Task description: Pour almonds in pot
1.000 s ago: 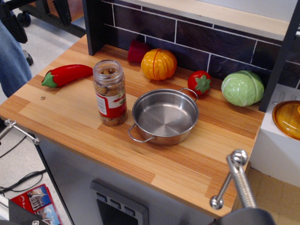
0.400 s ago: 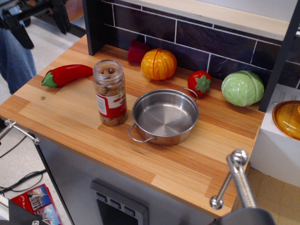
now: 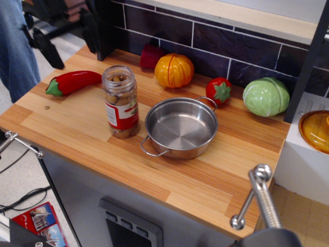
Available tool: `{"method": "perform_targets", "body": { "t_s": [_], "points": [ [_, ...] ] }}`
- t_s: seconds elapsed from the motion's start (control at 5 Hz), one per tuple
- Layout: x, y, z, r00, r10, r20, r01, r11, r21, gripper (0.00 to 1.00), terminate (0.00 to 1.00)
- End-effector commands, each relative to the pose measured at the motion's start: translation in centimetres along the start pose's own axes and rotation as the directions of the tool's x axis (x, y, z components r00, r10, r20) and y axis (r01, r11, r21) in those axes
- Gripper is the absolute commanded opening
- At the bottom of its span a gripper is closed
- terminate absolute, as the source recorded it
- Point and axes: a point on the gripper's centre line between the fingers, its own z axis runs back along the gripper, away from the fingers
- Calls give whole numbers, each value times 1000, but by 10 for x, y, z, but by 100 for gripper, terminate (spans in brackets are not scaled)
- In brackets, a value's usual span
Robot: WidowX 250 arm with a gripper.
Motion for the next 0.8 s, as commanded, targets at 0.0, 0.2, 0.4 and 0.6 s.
{"method": "perform_targets", "body": {
  "t_s": [0.0,0.2,0.4,0.6],
  "points": [
    [-18,-9,-18,998,47,-38,-47,999,-19,100,0],
    [-32,-13,-33,994,61,-88,-61,998,-1,100,0],
    [-44,-17,-45,989,70,-133,-66,997,29,100,0],
    [-57,-14,-53,984,49,-169,-41,998,53,100,0]
  ]
}}
